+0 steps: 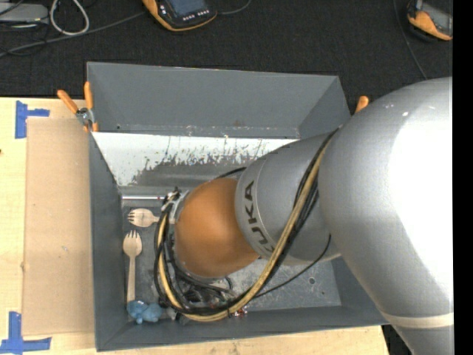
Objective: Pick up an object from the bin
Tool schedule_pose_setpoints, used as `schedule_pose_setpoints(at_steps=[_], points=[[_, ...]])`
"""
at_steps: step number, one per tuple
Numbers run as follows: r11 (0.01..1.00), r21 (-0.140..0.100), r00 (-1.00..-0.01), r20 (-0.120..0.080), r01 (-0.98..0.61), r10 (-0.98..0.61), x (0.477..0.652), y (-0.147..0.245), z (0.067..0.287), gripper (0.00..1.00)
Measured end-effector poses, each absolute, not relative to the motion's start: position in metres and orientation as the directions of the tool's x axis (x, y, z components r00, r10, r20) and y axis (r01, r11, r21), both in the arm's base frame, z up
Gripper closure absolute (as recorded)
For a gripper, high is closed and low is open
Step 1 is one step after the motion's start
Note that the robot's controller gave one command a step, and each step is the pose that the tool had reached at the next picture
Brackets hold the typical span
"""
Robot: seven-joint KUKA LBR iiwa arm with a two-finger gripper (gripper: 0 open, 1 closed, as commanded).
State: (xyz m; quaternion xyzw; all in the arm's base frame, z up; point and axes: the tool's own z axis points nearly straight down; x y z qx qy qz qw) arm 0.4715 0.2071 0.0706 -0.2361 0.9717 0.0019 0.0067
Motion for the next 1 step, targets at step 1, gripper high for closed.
schedule_pose_setpoints(at_steps=[1], points=[[0.889,0.001,-0.889,-0.01,-0.458,-0.458,0.4703,0.2066,0.079,1.0]])
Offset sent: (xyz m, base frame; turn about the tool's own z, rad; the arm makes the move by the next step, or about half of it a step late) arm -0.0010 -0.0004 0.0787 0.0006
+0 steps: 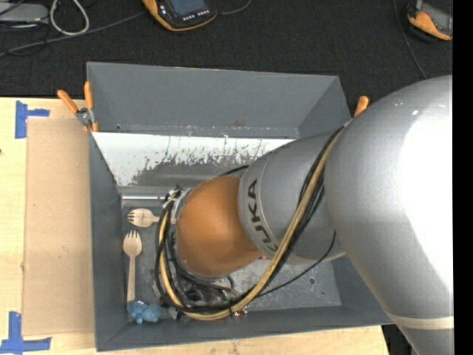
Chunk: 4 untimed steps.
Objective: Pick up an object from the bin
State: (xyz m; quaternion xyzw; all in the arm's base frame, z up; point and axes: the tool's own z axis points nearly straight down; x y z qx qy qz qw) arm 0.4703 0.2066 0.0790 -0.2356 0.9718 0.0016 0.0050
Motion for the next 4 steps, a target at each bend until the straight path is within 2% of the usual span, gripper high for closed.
schedule_pose_setpoints(at_steps=[1,2,3,4], points=[[0.89,0.002,-0.89,-0.01,-0.455,-0.455,0.47,0.207,0.148,1.0],[0.891,0.003,-0.891,-0.002,-0.454,-0.454,0.468,0.206,0.141,1.0],[0.893,0.003,-0.893,-0.004,-0.45,-0.45,0.469,0.207,0.192,1.0],[0.894,0.004,-0.894,0.008,-0.447,-0.447,0.466,0.205,0.18,1.0]])
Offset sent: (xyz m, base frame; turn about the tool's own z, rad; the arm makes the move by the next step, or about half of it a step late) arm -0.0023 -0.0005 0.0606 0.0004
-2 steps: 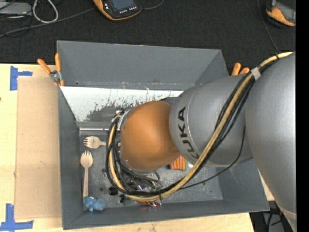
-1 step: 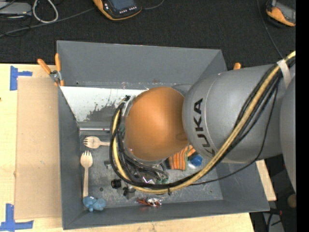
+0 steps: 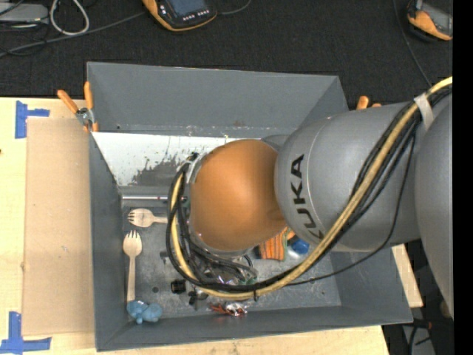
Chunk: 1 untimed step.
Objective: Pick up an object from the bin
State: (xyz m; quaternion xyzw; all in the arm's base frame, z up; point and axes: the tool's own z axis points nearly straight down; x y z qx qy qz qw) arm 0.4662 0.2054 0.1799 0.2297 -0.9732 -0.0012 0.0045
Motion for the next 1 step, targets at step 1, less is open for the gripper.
schedule_pose_setpoints(at_steps=[1], points=[[0.896,0.005,-0.896,0.0,-0.444,-0.444,0.4684,0.2067,0.2115,1.0]])
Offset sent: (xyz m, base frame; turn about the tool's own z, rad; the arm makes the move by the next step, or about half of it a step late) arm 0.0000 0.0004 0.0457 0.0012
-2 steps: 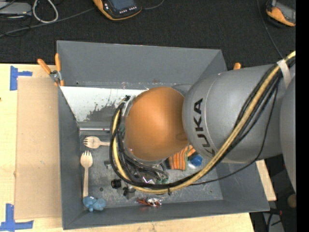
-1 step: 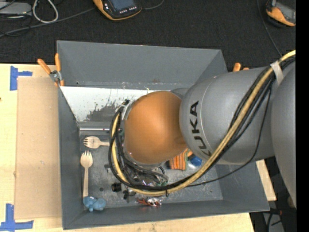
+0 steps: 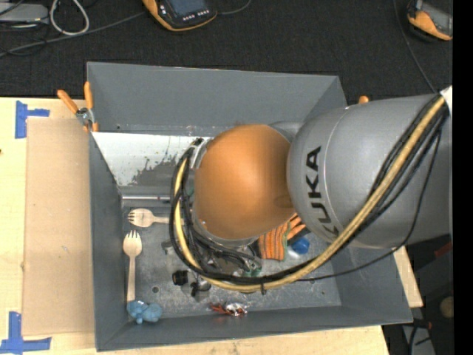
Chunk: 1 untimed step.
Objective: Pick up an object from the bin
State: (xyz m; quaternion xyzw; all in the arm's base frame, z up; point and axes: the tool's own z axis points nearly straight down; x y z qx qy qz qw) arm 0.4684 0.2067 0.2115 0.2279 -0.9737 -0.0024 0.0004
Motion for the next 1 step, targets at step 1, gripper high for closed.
schedule_pose_setpoints(at_steps=[1], points=[[0.898,0.005,-0.898,0.008,-0.44,-0.44,0.4664,0.206,0.2247,1.0]])
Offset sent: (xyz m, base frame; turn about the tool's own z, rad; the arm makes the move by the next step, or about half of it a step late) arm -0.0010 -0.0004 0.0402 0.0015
